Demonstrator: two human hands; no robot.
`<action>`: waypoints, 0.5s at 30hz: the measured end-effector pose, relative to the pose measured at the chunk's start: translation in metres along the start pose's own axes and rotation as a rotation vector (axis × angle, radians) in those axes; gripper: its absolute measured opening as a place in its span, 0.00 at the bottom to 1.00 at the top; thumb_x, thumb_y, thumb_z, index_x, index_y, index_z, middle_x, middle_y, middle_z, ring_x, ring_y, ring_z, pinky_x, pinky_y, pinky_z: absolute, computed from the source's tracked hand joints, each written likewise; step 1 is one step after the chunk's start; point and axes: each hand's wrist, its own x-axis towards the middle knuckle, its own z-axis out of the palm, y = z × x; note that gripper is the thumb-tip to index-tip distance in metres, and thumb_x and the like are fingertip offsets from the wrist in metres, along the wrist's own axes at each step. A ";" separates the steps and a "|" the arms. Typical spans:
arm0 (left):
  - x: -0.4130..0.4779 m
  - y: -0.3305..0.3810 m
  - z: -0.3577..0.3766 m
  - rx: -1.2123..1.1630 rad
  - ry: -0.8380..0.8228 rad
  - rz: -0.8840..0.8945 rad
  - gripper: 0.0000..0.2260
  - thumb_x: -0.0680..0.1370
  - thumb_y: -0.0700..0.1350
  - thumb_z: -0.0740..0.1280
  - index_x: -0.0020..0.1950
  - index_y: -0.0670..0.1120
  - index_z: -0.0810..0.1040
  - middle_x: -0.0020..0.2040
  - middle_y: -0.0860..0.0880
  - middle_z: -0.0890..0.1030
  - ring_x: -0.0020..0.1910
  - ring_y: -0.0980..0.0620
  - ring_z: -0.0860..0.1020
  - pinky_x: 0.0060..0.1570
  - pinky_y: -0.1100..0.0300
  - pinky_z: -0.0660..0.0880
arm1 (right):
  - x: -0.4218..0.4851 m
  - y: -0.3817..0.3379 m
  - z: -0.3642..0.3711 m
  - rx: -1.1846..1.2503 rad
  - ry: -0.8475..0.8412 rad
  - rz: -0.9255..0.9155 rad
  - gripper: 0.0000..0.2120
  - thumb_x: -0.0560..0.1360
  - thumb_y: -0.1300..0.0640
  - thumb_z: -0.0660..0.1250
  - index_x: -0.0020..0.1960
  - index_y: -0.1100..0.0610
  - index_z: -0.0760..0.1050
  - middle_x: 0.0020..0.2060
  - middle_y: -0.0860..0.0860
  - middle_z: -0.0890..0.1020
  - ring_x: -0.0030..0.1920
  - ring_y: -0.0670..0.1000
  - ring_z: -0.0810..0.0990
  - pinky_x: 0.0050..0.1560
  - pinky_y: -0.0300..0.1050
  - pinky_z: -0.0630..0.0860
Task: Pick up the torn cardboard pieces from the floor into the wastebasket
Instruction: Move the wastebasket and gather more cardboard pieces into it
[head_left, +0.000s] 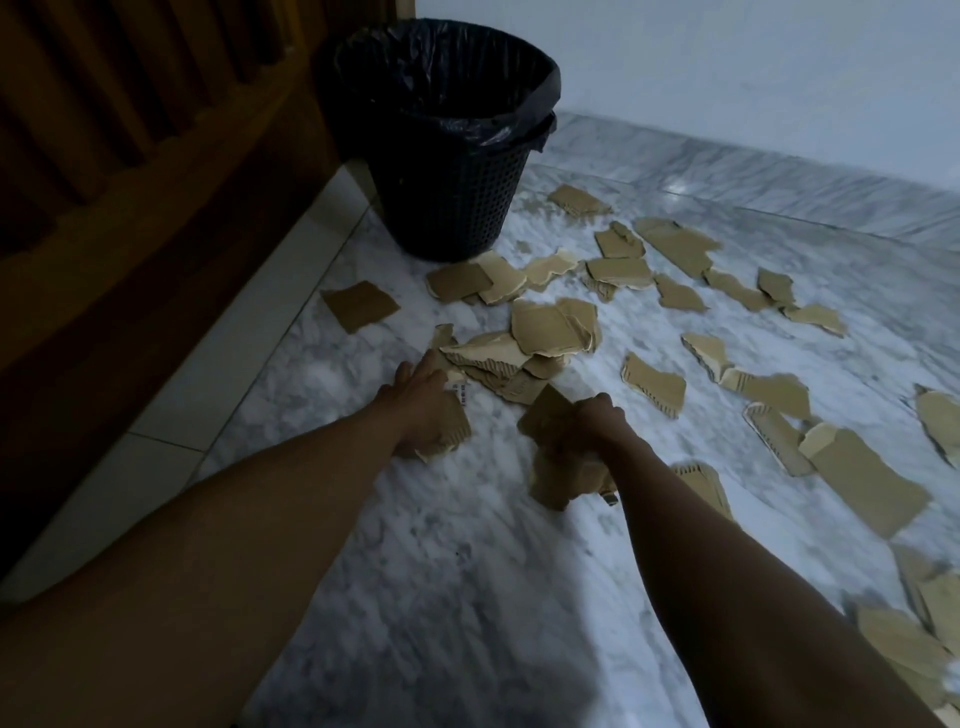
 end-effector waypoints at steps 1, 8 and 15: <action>0.003 0.000 -0.001 -0.004 -0.039 -0.024 0.38 0.76 0.48 0.71 0.78 0.47 0.51 0.79 0.47 0.36 0.78 0.39 0.46 0.72 0.42 0.58 | -0.002 -0.004 0.000 0.030 -0.032 0.017 0.31 0.67 0.39 0.72 0.63 0.56 0.74 0.60 0.55 0.65 0.60 0.59 0.67 0.63 0.57 0.72; 0.000 0.009 -0.001 0.061 -0.015 -0.064 0.35 0.76 0.50 0.69 0.77 0.46 0.53 0.75 0.42 0.59 0.72 0.38 0.60 0.68 0.42 0.64 | -0.015 -0.012 0.018 0.229 0.043 -0.007 0.31 0.67 0.49 0.72 0.61 0.53 0.59 0.51 0.55 0.77 0.53 0.60 0.77 0.57 0.62 0.76; -0.004 0.018 0.002 0.079 0.032 -0.071 0.40 0.75 0.57 0.68 0.79 0.48 0.49 0.77 0.42 0.58 0.74 0.38 0.59 0.69 0.41 0.62 | -0.030 0.025 0.017 0.466 -0.019 0.080 0.33 0.64 0.46 0.80 0.61 0.64 0.76 0.54 0.57 0.80 0.56 0.57 0.80 0.51 0.50 0.78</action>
